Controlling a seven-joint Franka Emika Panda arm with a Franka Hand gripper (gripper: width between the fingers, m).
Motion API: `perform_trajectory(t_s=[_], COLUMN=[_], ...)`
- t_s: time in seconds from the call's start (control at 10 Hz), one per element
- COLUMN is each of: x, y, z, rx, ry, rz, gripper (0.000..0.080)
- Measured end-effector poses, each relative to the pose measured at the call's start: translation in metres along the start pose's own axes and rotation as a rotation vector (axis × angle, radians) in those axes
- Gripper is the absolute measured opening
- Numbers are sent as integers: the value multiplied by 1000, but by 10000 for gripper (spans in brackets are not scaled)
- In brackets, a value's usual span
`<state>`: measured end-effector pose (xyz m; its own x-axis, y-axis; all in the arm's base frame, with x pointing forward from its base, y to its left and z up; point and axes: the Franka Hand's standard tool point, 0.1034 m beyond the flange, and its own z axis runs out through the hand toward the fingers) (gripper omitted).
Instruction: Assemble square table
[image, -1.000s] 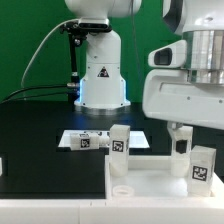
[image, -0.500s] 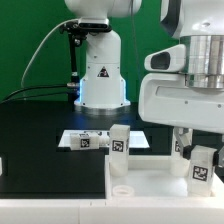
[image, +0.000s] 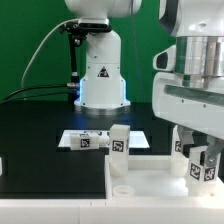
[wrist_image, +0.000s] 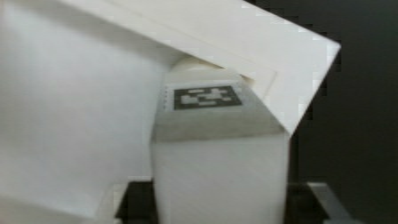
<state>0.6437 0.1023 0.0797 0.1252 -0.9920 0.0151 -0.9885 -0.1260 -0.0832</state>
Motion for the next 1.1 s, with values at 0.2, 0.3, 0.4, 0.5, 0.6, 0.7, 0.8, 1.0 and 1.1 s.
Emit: perform_trajectory(t_s=[0.2,0.3,0.4,0.5,0.6,0.7,0.8,1.0,1.1], x=[0,-1,-1,-1,-1,-2,-3,-3,-3], y=[3,4,4,5,5,5,5,5,5], z=[0,-1,-1,-1,-1,-1,-1,-1,0], rx=[7,6,3,-2,-2,-2,-2,-1,-1], ry=[-27,-38,-39,-41,-43,-46,-44,-41,-41], rz=[309,415,471,540,550,556,568,559,530], gripper=[288,288,288,288,288,288,288,288,288])
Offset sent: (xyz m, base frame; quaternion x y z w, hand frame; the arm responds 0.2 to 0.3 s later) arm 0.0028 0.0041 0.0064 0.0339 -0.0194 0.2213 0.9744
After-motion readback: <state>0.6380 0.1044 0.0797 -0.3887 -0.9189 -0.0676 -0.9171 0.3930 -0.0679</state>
